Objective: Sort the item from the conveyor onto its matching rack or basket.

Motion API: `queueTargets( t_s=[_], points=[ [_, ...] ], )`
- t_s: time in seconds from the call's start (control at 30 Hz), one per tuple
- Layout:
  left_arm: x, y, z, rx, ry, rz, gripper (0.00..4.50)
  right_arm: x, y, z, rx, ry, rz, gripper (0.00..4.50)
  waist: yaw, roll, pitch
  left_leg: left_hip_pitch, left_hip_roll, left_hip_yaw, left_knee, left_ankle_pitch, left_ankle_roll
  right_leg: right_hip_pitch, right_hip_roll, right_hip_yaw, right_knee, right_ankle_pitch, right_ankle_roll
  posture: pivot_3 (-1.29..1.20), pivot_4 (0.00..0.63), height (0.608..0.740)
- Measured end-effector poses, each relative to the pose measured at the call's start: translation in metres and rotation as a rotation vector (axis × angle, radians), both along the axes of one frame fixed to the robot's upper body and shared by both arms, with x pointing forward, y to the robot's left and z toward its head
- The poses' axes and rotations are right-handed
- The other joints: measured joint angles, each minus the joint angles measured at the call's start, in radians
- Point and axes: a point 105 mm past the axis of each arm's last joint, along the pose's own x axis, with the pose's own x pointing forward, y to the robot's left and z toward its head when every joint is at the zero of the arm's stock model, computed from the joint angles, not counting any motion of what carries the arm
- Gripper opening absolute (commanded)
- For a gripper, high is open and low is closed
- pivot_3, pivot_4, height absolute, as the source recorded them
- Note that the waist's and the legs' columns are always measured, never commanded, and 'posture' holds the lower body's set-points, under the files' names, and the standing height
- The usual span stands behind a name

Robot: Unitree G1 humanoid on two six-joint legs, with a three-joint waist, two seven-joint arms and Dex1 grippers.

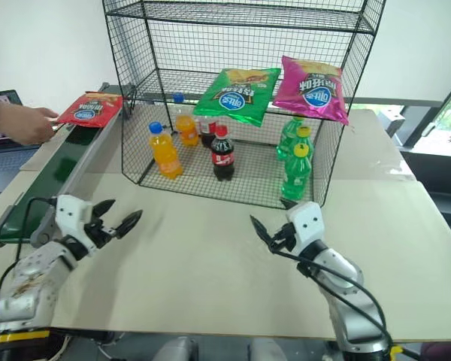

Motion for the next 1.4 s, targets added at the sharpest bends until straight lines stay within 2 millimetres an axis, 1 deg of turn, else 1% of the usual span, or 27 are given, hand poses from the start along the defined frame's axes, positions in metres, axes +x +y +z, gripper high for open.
queueTargets(
  t_s=[0.07, 0.13, 0.17, 0.2, 0.23, 0.33, 0.4, 0.47, 0.5, 0.53, 0.6, 0.7, 0.8, 1.03, 1.17, 1.3, 1.4],
  points=[
    [-0.017, 0.014, 0.012, -0.095, 0.005, 0.054, 4.44, -0.002, 0.008, 0.015, 0.013, -0.007, 0.125, 4.5, -0.004, -0.001, 0.001, 0.001, 0.0, 0.0, 0.0, 0.0, 0.0, 0.001, 0.0, 0.0, 0.001, 0.0, 0.0, 0.0, 0.15, 0.738],
    [-0.036, 0.03, 0.028, -0.223, 0.005, 0.127, 4.44, -0.007, 0.02, 0.031, 0.043, -0.009, 0.272, 4.5, -0.005, -0.002, 0.001, 0.002, 0.001, -0.001, 0.0, 0.0, 0.001, 0.002, 0.0, -0.001, 0.001, -0.001, 0.001, 0.0, 0.15, 0.738],
    [-0.044, 0.036, 0.032, -0.287, 0.001, 0.16, 4.44, -0.01, 0.025, 0.036, 0.056, -0.008, 0.327, 4.5, -0.005, -0.002, 0.001, 0.003, 0.001, -0.001, 0.0, 0.0, 0.001, 0.003, 0.0, -0.002, 0.0, -0.001, 0.001, 0.0, 0.15, 0.738],
    [-0.053, 0.042, 0.033, -0.357, 0.007, 0.197, 4.44, -0.012, 0.031, 0.04, 0.064, -0.004, 0.377, 4.5, -0.004, -0.001, 0.002, 0.004, 0.001, -0.001, 0.0, 0.0, 0.001, 0.004, 0.0, -0.002, 0.0, -0.001, 0.001, 0.0, 0.15, 0.738],
    [-0.064, 0.052, 0.031, -0.466, 0.01, 0.253, 4.44, -0.014, 0.038, 0.045, 0.071, -0.002, 0.439, 4.5, -0.005, -0.001, 0.002, 0.005, 0.001, -0.001, 0.0, -0.001, 0.001, 0.004, -0.001, -0.002, 0.0, -0.001, 0.001, 0.0, 0.15, 0.738],
    [-0.088, 0.072, 0.021, -0.72, 0.027, 0.382, 4.44, -0.022, 0.055, 0.055, 0.081, -0.005, 0.577, 4.5, -0.004, -0.003, 0.002, 0.005, 0.001, -0.003, 0.0, -0.001, 0.001, 0.004, -0.001, -0.003, 0.0, -0.001, 0.001, 0.0, 0.15, 0.738],
    [-0.093, 0.077, 0.019, -0.782, 0.027, 0.413, 4.44, -0.025, 0.06, 0.058, 0.079, -0.007, 0.615, 4.5, 0.0, -0.004, 0.002, 0.005, 0.001, -0.003, 0.0, -0.001, 0.001, 0.004, -0.001, -0.004, 0.0, -0.001, 0.0, 0.0, 0.15, 0.738],
    [-0.1, 0.084, 0.019, -0.881, 0.014, 0.447, 4.44, -0.029, 0.067, 0.059, 0.075, -0.007, 0.669, 4.5, 0.007, -0.005, 0.003, 0.006, 0.0, -0.006, 0.001, -0.001, 0.0, 0.004, -0.001, -0.006, -0.001, -0.002, -0.001, 0.0, 0.15, 0.738],
    [-0.108, 0.093, 0.019, -0.995, -0.018, 0.487, 4.44, -0.034, 0.075, 0.062, 0.074, -0.012, 0.74, 4.5, 0.007, -0.004, 0.003, 0.006, -0.001, -0.005, 0.001, -0.001, 0.0, 0.003, -0.003, -0.006, -0.001, -0.002, -0.001, 0.0, 0.15, 0.738],
    [-0.114, 0.103, 0.014, -1.091, -0.028, 0.526, 4.44, -0.039, 0.082, 0.067, 0.072, -0.025, 0.805, 4.5, 0.007, -0.004, 0.003, 0.007, -0.001, -0.005, 0.001, -0.001, 0.0, 0.003, -0.003, -0.007, -0.001, -0.003, -0.002, 0.0, 0.15, 0.738],
    [-0.117, 0.109, 0.006, -1.169, -0.014, 0.555, 4.44, -0.041, 0.087, 0.069, 0.058, -0.033, 0.862, 4.5, 0.008, -0.004, 0.003, 0.007, -0.001, -0.006, 0.0, -0.001, 0.0, 0.003, -0.003, -0.008, -0.001, -0.003, -0.003, 0.0, 0.15, 0.738],
    [-0.114, 0.117, 0.005, -1.232, -0.022, 0.576, 4.44, -0.04, 0.088, 0.07, 0.055, -0.04, 0.896, 4.5, 0.012, -0.005, 0.003, 0.007, -0.001, -0.007, 0.0, -0.001, 0.0, 0.003, -0.003, -0.009, -0.001, -0.003, -0.004, 0.0, 0.15, 0.738],
    [-0.106, 0.118, 0.013, -1.223, -0.019, 0.556, 4.44, -0.036, 0.089, 0.072, 0.052, -0.052, 0.909, 4.5, 0.012, -0.005, 0.003, 0.007, -0.002, -0.007, 0.0, -0.001, 0.0, 0.003, -0.003, -0.009, -0.001, -0.003, -0.004, 0.0, 0.15, 0.738],
    [-0.096, 0.11, 0.01, -1.223, 0.021, 0.54, 4.44, -0.032, 0.088, 0.07, 0.049, -0.053, 0.901, 4.5, 0.008, -0.005, 0.003, 0.007, -0.001, -0.007, -0.004, -0.001, -0.001, 0.003, -0.003, -0.009, -0.001, -0.004, -0.006, 0.0, 0.15, 0.738],
    [-0.089, 0.115, 0.017, -1.259, -0.028, 0.556, 4.44, -0.033, 0.088, 0.072, 0.049, -0.059, 0.905, 4.5, 0.009, -0.005, 0.003, 0.007, -0.001, -0.007, -0.004, -0.001, -0.001, 0.003, -0.003, -0.009, -0.001, -0.004, -0.006, 0.0, 0.15, 0.738],
    [-0.088, 0.122, 0.014, -1.295, -0.034, 0.585, 4.44, -0.034, 0.088, 0.076, 0.046, -0.076, 0.91, 4.5, 0.008, -0.005, 0.003, 0.007, -0.002, -0.007, -0.004, -0.001, -0.001, 0.003, -0.003, -0.01, -0.001, -0.004, -0.006, 0.0, 0.15, 0.738],
    [-0.087, 0.126, 0.017, -1.292, -0.038, 0.585, 4.44, -0.036, 0.09, 0.082, 0.058, -0.1, 0.923, 4.5, 0.008, -0.005, 0.003, 0.007, -0.001, -0.007, -0.004, -0.001, -0.001, 0.002, -0.003, -0.01, -0.001, -0.004, -0.006, 0.0, 0.15, 0.738]
  ],
)
